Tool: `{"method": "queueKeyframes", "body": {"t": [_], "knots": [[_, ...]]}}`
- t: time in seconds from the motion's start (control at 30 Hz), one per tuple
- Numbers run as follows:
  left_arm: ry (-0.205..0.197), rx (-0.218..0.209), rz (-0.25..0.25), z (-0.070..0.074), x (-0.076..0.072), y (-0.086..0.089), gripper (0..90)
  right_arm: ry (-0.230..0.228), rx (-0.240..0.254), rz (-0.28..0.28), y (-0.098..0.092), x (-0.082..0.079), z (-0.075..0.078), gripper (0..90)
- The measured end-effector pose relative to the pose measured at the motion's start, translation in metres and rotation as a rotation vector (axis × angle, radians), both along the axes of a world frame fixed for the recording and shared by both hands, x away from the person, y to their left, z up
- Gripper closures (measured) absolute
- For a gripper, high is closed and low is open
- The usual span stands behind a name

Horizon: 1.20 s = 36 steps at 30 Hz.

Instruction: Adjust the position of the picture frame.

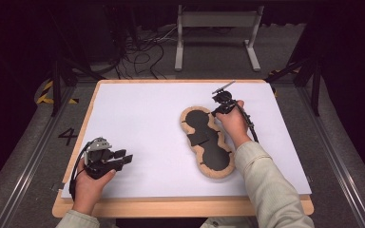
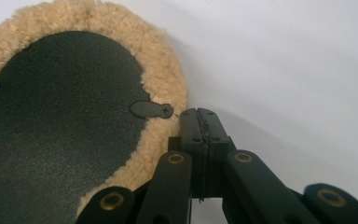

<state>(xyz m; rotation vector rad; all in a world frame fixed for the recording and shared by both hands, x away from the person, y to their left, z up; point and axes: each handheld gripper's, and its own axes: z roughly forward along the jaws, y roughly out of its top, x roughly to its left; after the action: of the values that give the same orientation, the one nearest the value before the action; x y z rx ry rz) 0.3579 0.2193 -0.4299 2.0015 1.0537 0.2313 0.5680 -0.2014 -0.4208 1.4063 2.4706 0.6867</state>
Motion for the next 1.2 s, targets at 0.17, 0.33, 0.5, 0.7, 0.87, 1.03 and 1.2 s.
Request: {"method": "queueKeyframes", "body": {"t": [0.17,0.33,0.5,0.7,0.87,1.03,1.2], "knots": [[0.003,0.0,-0.002,0.0,0.001,-0.001,60.3,-0.009,0.011,0.042,0.011,-0.002,0.0,90.0],[0.003,-0.002,-0.005,0.0,0.002,-0.001,60.3,-0.007,0.031,0.114,0.032,-0.005,-0.001,90.0],[0.003,-0.002,-0.01,0.0,0.003,-0.002,60.2,0.002,0.034,0.179,0.057,-0.011,-0.002,90.0],[0.005,-0.007,-0.013,0.0,0.005,-0.001,60.3,0.018,0.042,0.281,0.086,-0.02,-0.003,90.0],[0.006,-0.006,-0.012,-0.001,0.007,0.0,60.3,0.023,0.032,0.336,0.105,-0.027,-0.003,90.0],[0.013,-0.013,-0.013,-0.001,0.008,-0.001,60.3,0.054,0.037,0.439,0.131,-0.041,-0.003,90.0],[0.006,-0.005,-0.019,-0.001,0.01,-0.002,60.3,0.028,-0.032,0.519,0.154,-0.056,0.0,90.0]]}}
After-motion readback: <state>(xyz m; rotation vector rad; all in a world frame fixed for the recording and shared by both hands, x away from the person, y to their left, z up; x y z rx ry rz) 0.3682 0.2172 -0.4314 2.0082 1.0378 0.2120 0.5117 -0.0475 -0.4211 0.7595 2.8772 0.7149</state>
